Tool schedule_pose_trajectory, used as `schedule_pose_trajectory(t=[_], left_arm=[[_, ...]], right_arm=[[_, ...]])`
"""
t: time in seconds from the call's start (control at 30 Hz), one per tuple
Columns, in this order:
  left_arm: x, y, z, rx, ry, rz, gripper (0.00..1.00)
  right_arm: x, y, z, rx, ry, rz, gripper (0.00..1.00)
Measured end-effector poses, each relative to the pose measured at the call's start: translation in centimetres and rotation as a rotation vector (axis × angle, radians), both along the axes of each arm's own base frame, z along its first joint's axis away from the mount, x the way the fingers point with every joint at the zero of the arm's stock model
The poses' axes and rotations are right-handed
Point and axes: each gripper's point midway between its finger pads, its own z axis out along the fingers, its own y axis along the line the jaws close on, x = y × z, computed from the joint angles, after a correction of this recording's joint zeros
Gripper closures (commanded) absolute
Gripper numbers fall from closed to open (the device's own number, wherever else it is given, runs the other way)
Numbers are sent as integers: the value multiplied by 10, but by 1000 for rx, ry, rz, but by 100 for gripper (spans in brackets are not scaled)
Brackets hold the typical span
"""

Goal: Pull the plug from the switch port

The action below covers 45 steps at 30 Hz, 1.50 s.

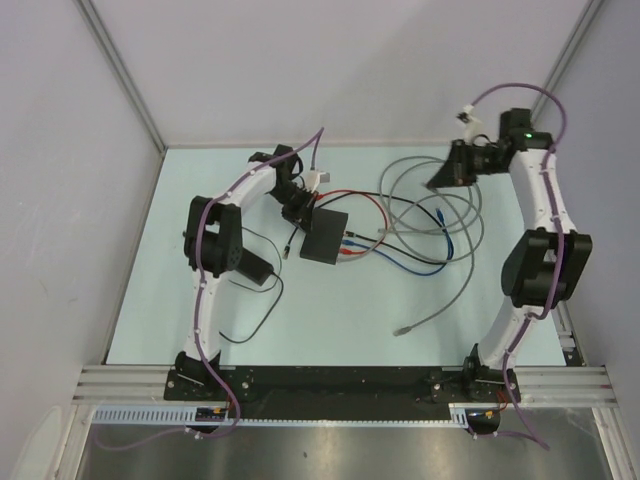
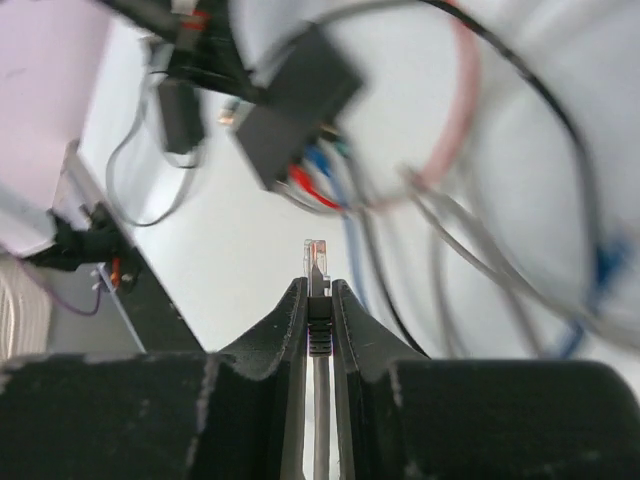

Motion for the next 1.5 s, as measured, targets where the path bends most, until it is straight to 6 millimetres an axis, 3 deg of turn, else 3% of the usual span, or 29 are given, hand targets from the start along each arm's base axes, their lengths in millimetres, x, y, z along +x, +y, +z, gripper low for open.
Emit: schedule_pose_trajectory(t=[0.03, 0.17, 0.23, 0.33, 0.6, 0.73, 1.07, 1.1, 1.2, 1.23, 1.37, 1.47, 1.5], left_arm=[[-1, 0, 0, 1, 2, -2, 100], [-4, 2, -1, 6, 10, -15, 100], [-4, 1, -1, 7, 11, -18, 100], [-5, 1, -1, 7, 16, -23, 100], [-12, -1, -2, -11, 56, -26, 99], [-13, -2, -1, -17, 63, -25, 97], [-14, -2, -1, -16, 69, -23, 97], [-14, -2, -1, -16, 70, -23, 96], [-15, -2, -1, -15, 73, -23, 96], [-15, -2, -1, -15, 73, -23, 96], [-15, -2, -2, -16, 74, -23, 94], [-16, -2, -2, -19, 76, -23, 79], [-17, -2, -2, -20, 79, -23, 67]], right_arm=[[4, -29, -8, -14, 19, -65, 100], [10, -114, -40, -49, 100, -241, 100], [13, -143, -53, -52, 129, -305, 100], [23, -166, -69, -56, 159, -351, 100], [79, -188, -126, -82, 214, -423, 100], [87, -195, -154, -115, 276, -481, 94], [104, -211, -155, -247, 258, -616, 91], [104, -215, -156, -264, 257, -633, 87], [105, -229, -154, -308, 252, -690, 55], [105, -232, -153, -313, 253, -705, 39], [109, -236, -142, -316, 234, -746, 30], [114, -226, -129, -311, 199, -731, 30], [118, -218, -123, -308, 179, -716, 30]])
